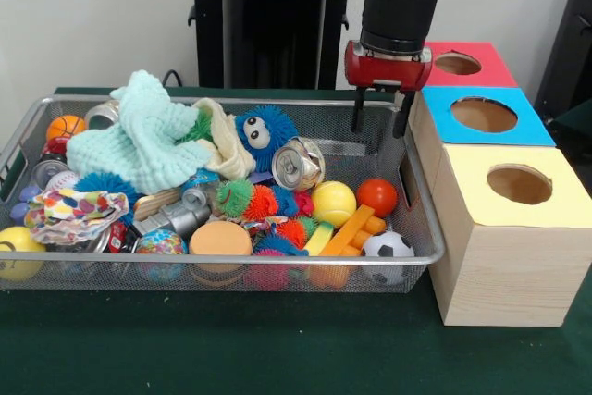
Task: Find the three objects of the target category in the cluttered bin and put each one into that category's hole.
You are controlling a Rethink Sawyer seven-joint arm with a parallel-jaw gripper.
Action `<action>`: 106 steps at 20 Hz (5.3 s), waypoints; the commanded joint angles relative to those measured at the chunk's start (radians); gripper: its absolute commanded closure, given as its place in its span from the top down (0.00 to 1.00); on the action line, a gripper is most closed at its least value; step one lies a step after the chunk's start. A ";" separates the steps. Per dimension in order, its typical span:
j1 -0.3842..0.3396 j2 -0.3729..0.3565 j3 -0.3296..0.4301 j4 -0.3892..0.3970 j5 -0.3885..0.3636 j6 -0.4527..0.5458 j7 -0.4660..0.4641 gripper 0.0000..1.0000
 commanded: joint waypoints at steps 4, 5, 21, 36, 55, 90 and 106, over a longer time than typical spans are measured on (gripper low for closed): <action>-0.021 0.117 0.019 -0.147 0.090 0.008 0.184 1.00; -0.017 0.122 0.014 -0.166 0.096 0.021 0.178 1.00; 0.046 0.280 -0.039 -0.431 0.231 0.026 0.186 1.00; 0.000 0.282 0.010 -0.527 0.148 0.276 0.062 1.00; -0.079 0.272 0.072 -0.539 0.006 0.385 -0.077 1.00; -0.120 0.309 0.123 -0.484 -0.074 0.188 0.064 1.00; -0.123 0.530 0.118 -0.988 -0.068 0.423 -0.048 1.00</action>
